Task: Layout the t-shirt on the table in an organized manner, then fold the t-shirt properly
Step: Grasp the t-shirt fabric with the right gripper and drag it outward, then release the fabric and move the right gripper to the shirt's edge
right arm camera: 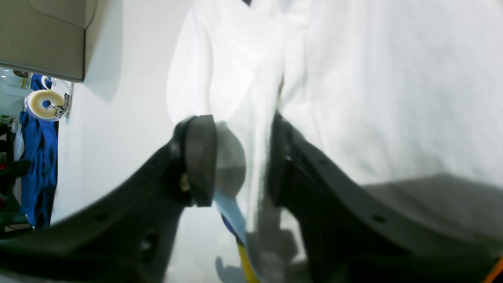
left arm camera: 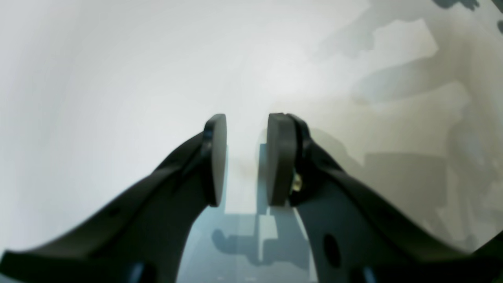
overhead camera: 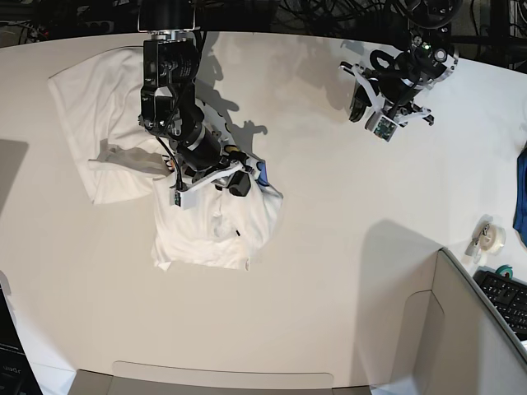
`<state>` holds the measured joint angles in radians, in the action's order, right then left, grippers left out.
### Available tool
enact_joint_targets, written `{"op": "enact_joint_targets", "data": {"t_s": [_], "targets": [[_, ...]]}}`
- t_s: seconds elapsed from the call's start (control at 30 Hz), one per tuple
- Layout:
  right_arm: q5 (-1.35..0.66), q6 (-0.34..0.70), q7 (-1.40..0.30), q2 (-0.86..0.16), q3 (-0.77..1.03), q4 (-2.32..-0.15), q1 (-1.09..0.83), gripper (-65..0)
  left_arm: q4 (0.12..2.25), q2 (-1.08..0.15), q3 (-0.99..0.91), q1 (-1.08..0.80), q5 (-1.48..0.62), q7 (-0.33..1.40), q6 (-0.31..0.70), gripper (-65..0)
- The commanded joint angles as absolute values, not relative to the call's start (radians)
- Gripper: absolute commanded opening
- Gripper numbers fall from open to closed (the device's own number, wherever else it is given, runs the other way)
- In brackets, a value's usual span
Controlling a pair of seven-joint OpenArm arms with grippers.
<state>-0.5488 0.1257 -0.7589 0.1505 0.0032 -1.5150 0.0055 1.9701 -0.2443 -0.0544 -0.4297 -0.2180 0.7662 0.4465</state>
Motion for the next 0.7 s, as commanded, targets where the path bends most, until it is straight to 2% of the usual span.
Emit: {"op": "enact_joint_targets", "data": {"t_s": [0.0, 0.07, 0.17, 0.33, 0.4, 0.6, 0.67], "targets": [[-0.559, 0.136, -0.742, 0.157, -0.002, -1.534, 0.025, -53.7, 1.986, -0.252, -0.058, -0.429, -0.226, 0.748, 0.449, -47.2], [-0.559, 0.136, -0.746, 0.157, -0.018, -1.534, 0.038, -65.0, 1.986, -0.252, -0.058, -0.429, -0.226, 0.748, 0.449, -47.2], [-0.558, 0.136, -0.748, 0.157, -0.079, -1.54, 0.045, -65.0, 1.986, -0.252, -0.058, -0.429, -0.226, 0.748, 0.449, -47.6], [-0.55, 0.136, -0.748, 0.157, -0.17, -1.644, 0.065, -65.0, 1.986, -0.254, -0.059, -0.429, -0.225, 0.748, 0.449, -55.6], [-0.547, 0.136, -0.75, 0.157, -0.202, -1.704, 0.081, -65.0, 1.986, -0.254, -0.059, -0.427, -0.225, 0.748, 0.449, -56.7], [-0.358, 0.136, -0.75, 0.157, -0.288, -1.908, 0.076, -65.0, 1.992, -0.254, -0.079, -0.427, -0.226, 0.748, 0.449, -56.7], [-0.269, 0.134, -0.75, 0.128, -0.337, -1.985, 0.076, -65.0, 1.994, -0.252, -0.11, -0.427, -0.228, 0.748, 0.449, -56.7]]}}
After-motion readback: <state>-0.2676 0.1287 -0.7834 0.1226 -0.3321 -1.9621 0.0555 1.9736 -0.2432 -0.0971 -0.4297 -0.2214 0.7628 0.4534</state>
